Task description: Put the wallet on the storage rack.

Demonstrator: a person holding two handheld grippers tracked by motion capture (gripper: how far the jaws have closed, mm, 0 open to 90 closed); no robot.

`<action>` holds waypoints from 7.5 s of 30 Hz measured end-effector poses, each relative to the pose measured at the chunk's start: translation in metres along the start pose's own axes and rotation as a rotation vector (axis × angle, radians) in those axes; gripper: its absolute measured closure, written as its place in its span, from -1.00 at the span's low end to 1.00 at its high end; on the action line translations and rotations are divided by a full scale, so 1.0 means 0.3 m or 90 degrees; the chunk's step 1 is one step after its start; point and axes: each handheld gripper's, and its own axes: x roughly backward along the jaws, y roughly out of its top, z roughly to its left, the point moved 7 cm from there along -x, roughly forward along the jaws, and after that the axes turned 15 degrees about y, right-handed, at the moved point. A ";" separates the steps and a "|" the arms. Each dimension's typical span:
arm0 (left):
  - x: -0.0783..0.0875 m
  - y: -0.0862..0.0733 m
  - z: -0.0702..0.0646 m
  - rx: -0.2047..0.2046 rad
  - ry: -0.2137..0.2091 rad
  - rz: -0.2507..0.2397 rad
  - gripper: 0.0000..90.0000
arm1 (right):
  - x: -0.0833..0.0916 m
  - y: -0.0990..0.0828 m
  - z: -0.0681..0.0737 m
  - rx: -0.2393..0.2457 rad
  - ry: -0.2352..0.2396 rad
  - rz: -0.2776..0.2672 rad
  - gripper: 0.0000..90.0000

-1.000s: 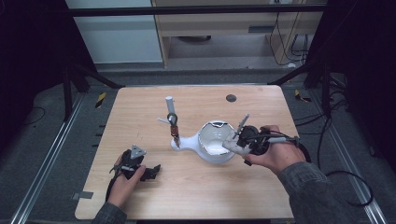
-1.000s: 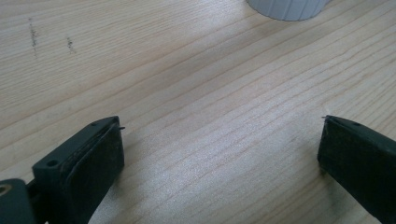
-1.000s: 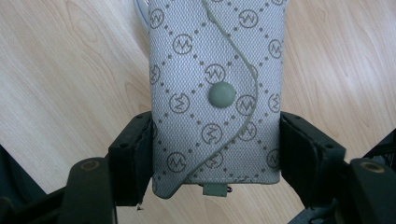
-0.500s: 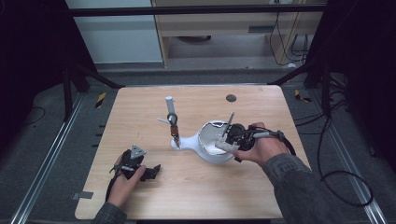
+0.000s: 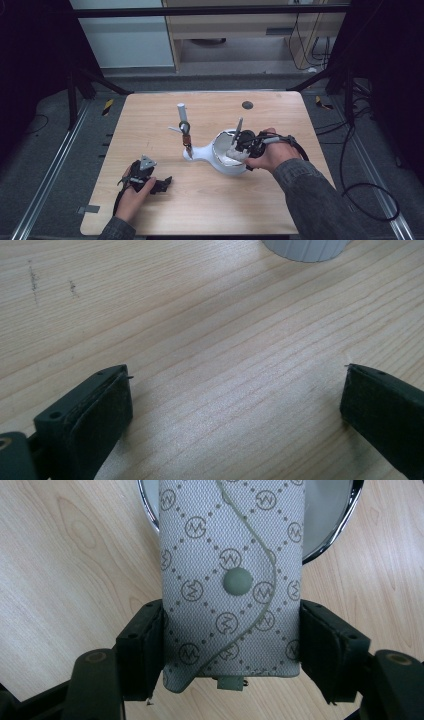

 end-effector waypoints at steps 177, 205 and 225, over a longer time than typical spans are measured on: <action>-0.002 0.003 -0.008 -0.006 -0.011 -0.001 -1.00 | 0.018 -0.164 -0.108 -0.104 -0.081 -0.380 -0.78; -0.002 0.004 -0.008 -0.006 -0.011 -0.001 -1.00 | -0.193 -0.370 -0.124 -0.231 -0.019 -0.449 -0.88; -0.002 0.004 -0.008 -0.006 -0.011 -0.001 -1.00 | -0.366 -0.434 -0.190 -0.331 -0.002 -0.472 -0.87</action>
